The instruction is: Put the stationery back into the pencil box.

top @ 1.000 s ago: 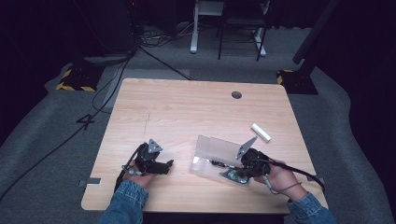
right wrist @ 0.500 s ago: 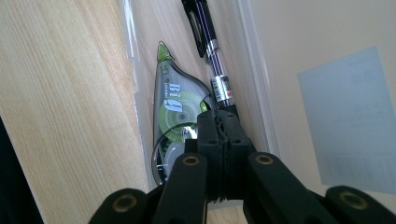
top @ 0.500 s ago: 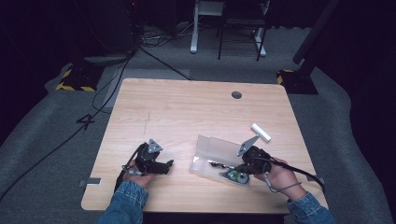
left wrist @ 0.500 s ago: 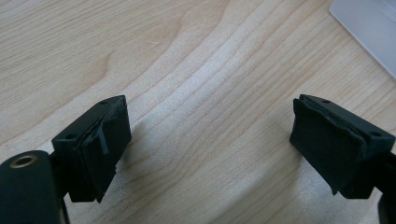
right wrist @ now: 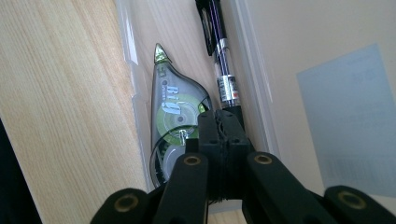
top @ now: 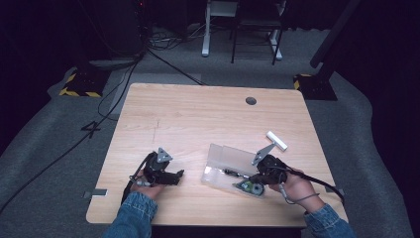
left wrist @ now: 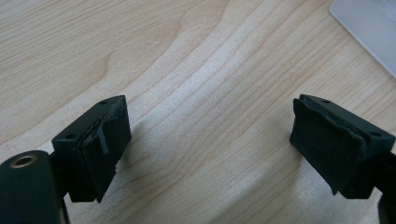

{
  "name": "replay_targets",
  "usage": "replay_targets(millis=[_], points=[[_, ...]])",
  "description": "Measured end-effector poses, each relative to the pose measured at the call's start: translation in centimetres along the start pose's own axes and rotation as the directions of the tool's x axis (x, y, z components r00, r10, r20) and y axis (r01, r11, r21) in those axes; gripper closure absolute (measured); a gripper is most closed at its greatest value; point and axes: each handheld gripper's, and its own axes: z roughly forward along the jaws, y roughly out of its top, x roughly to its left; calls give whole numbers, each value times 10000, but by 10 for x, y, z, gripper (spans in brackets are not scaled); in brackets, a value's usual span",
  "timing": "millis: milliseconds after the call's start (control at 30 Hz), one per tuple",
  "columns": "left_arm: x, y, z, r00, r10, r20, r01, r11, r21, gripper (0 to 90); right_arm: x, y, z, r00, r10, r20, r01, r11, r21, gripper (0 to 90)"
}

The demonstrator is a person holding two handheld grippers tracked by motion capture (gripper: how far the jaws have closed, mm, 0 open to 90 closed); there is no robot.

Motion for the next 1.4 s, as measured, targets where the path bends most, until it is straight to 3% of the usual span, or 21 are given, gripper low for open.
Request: replay_targets(millis=[500,633,733,767,800,867,933,1033,1400], points=[[0,0,0,10000,3,2,-3,10000,0,123,0,0,4,10000,-28,-42,28,10000,87,892],[0,0,0,10000,0,3,0,10000,2,123,1,1,3,9998,21,-195,-23,10000,-92,805],[0,0,0,10000,-24,3,24,10000,-3,123,1,4,-3,9992,-27,-398,-6,9966,-819,797],[0,0,0,10000,-26,1,26,10000,-4,123,1,6,-7,9970,77,-766,-188,9892,-1454,762],[0,0,0,10000,3,0,-3,10000,1,123,1,6,-7,9970,77,-766,-188,9892,-1454,762],[0,0,0,10000,1,-3,-1,10000,-1,123,2,10,-5,9878,138,-1553,-405,9846,-1699,618],[0,0,0,10000,-33,-15,33,10000,7,124,6,15,-1,9840,-37,-1784,-255,9866,-1611,545],[-1,0,0,10000,-33,-25,33,10000,5,125,14,19,7,9778,-558,-2021,220,9859,-1661,531],[-1,0,0,10000,-35,-19,35,10000,4,124,14,23,33,9773,-833,-1948,566,9887,-1388,469]])
